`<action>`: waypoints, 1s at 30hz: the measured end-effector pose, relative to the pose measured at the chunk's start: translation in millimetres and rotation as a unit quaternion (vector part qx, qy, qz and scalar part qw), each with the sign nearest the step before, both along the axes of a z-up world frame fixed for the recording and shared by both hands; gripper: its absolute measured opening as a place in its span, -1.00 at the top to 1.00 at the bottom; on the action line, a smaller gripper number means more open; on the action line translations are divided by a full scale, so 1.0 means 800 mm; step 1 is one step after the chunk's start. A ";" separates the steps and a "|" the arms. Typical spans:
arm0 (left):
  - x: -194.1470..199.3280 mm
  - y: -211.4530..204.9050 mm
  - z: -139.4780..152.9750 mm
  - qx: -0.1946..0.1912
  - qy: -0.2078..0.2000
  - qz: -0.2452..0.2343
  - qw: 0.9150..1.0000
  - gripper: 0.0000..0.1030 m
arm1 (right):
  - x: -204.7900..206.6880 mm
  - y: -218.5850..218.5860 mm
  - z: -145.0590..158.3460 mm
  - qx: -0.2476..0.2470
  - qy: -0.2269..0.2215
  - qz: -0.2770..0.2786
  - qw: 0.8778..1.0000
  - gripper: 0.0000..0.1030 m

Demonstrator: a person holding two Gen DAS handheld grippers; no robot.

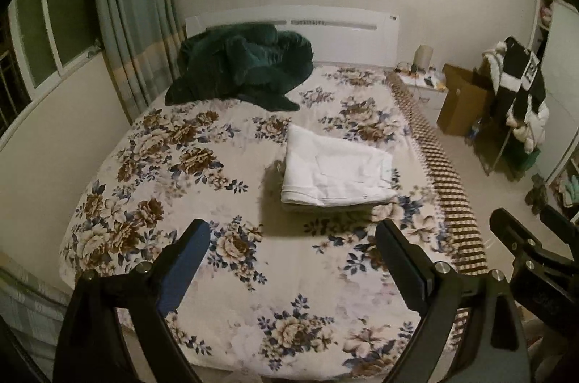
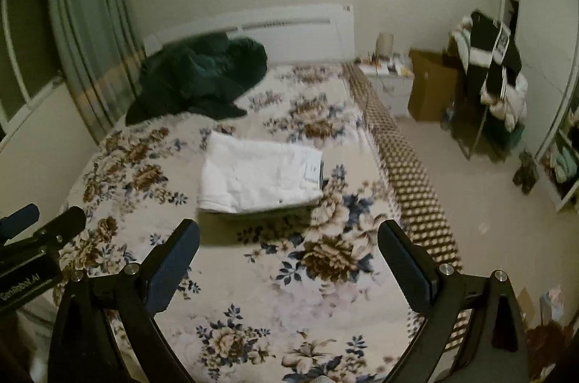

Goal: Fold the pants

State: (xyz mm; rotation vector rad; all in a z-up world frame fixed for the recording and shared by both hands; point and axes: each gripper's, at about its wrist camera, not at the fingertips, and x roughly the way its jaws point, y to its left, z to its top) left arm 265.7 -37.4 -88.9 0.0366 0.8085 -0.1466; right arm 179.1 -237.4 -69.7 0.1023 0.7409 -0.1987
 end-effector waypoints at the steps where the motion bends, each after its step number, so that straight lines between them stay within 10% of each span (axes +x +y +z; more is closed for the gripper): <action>1: -0.014 0.001 0.010 0.000 -0.005 -0.001 1.000 -0.82 | -0.012 0.003 0.012 -0.001 -0.005 0.002 1.000 -0.95; 16: -0.080 0.026 0.057 -0.005 -0.034 -0.008 0.999 -0.97 | -0.136 0.052 0.122 -0.014 -0.033 0.000 0.999 -0.99; 30: -0.090 0.038 0.071 -0.007 -0.057 0.000 0.998 -0.98 | -0.138 0.058 0.149 -0.022 -0.048 -0.007 0.999 -1.00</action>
